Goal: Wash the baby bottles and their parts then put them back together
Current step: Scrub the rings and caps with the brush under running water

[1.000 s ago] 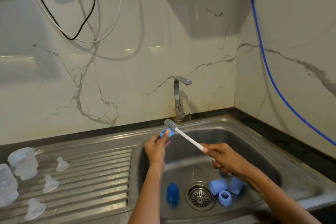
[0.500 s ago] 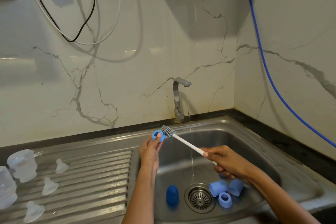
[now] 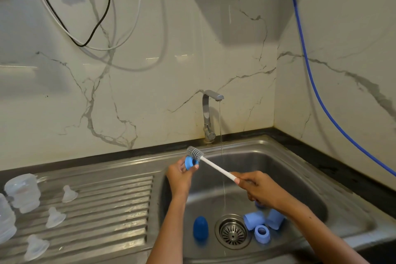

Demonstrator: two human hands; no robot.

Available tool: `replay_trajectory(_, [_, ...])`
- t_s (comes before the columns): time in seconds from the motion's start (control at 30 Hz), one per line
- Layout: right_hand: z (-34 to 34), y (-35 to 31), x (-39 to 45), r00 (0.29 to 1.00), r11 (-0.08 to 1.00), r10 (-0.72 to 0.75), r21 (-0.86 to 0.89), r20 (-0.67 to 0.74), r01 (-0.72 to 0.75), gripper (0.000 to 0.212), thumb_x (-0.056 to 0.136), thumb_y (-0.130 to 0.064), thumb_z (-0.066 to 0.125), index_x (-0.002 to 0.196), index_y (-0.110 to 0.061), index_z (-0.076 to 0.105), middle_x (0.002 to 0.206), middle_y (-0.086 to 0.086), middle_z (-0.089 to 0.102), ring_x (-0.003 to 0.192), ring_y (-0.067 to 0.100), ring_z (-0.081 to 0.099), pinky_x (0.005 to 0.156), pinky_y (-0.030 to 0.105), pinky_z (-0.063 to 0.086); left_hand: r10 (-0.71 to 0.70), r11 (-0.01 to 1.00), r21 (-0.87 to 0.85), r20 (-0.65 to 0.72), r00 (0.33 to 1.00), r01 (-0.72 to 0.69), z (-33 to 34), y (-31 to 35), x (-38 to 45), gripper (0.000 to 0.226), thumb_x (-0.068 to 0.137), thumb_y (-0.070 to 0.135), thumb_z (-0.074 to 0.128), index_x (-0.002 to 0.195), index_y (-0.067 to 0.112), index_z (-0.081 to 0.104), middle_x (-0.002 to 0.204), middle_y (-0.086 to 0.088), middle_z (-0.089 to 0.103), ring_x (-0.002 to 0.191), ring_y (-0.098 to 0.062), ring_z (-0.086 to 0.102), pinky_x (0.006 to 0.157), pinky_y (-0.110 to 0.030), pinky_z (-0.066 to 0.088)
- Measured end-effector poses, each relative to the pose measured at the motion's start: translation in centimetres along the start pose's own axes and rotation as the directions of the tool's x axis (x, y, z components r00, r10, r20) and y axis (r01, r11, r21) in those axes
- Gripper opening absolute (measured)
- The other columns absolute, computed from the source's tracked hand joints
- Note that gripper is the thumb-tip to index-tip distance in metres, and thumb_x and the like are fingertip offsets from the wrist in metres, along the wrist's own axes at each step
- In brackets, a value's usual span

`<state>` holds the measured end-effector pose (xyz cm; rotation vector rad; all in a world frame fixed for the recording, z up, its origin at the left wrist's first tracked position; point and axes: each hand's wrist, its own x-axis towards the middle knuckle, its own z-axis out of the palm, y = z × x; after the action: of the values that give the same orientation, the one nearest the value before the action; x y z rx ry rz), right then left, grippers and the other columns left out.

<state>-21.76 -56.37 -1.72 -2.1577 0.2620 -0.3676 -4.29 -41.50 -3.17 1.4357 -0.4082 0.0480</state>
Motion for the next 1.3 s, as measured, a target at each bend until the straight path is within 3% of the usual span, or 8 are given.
replay_trajectory(0.23, [-0.7,-0.3,-0.6,0.995,0.997,0.05,0.049,0.086,-0.054,0.016,0.098,-0.036,0.05,0.108,-0.044,0.059,0.044,-0.01,0.044,0.038,0.0,0.038,0.04,0.015,0.033,0.139,0.962,0.243,-0.026,0.99,-0.128,0.6,-0.2,-0.6,0.033,0.078,-0.003,0.072,0.109,0.004,0.066,0.093,0.001,0.068,0.084,-0.009,0.065,0.069,-0.014,0.049])
replay_trajectory(0.4, [0.3,-0.5,-0.1,0.999,0.998,0.039,-0.045,-0.024,-0.04,0.02,0.1,-0.028,0.049,0.114,-0.041,0.055,0.047,-0.009,0.047,0.036,-0.001,0.04,0.041,0.014,0.035,0.167,0.928,0.335,0.017,0.986,-0.163,2.0,-0.2,-1.5,0.032,0.08,0.002,0.072,0.111,0.005,0.065,0.097,-0.007,0.068,0.085,-0.014,0.065,0.072,-0.025,0.055])
replay_trajectory(0.57, [-0.2,-0.6,-1.0,0.995,0.998,0.059,0.001,0.074,-0.059,0.019,0.099,-0.033,0.049,0.112,-0.045,0.057,0.043,-0.01,0.044,0.038,0.0,0.038,0.04,0.017,0.032,0.143,0.945,0.311,-0.127,0.982,-0.097,0.9,-0.3,-1.0,0.023,0.079,-0.001,0.072,0.101,0.002,0.067,0.076,0.007,0.061,0.069,-0.005,0.058,0.059,-0.012,0.043])
replay_trajectory(0.7, [-0.1,-0.7,-0.7,0.999,0.998,0.041,-0.054,0.021,-0.04,0.022,0.1,-0.029,0.049,0.119,-0.038,0.057,0.045,-0.01,0.046,0.036,-0.002,0.04,0.041,0.014,0.034,0.152,0.947,0.295,-0.079,0.985,-0.123,1.3,-0.2,-0.9,0.024,0.079,-0.001,0.072,0.103,0.003,0.066,0.084,0.0,0.064,0.073,-0.004,0.059,0.061,-0.012,0.044])
replay_trajectory(0.9, [1.2,-0.9,-0.4,0.998,0.995,0.057,0.076,0.014,-0.058,0.027,0.099,-0.035,0.048,0.121,-0.049,0.054,0.047,-0.012,0.045,0.038,-0.001,0.039,0.039,0.015,0.032,-0.073,0.996,-0.066,-0.084,0.994,0.067,1.0,-0.3,-0.2,0.028,0.088,0.002,0.063,0.115,0.003,0.058,0.108,-0.013,0.066,0.093,-0.017,0.063,0.08,-0.026,0.053])
replay_trajectory(1.03, [1.3,-1.0,-0.5,0.996,0.987,0.074,0.139,0.04,-0.079,0.025,0.1,-0.038,0.046,0.119,-0.052,0.051,0.046,-0.011,0.044,0.038,0.001,0.037,0.038,0.016,0.032,-0.183,0.956,-0.214,0.102,0.978,0.201,1.2,0.3,-0.1,0.035,0.094,0.003,0.053,0.128,0.002,0.045,0.118,-0.015,0.061,0.104,-0.022,0.063,0.079,-0.031,0.056])
replay_trajectory(1.2, [1.3,-1.6,-0.7,0.994,0.98,0.088,0.172,0.063,-0.098,0.022,0.1,-0.036,0.046,0.11,-0.055,0.051,0.047,-0.01,0.045,0.04,0.001,0.037,0.039,0.016,0.031,-0.269,0.883,-0.37,0.107,0.957,0.29,1.1,0.9,0.2,0.023,0.104,0.017,0.028,0.12,0.01,0.045,0.123,-0.019,0.059,0.102,-0.028,0.063,0.081,-0.037,0.053])
replay_trajectory(1.3, [1.1,-1.8,-0.8,0.992,0.976,0.092,0.191,0.086,-0.107,0.021,0.1,-0.037,0.046,0.11,-0.054,0.05,0.049,-0.009,0.044,0.04,0.002,0.036,0.039,0.016,0.031,-0.294,0.831,-0.454,0.131,0.947,0.322,0.4,1.0,0.5,0.03,0.104,0.014,0.032,0.132,0.005,0.036,0.13,-0.027,0.053,0.102,-0.035,0.062,0.087,-0.043,0.052])
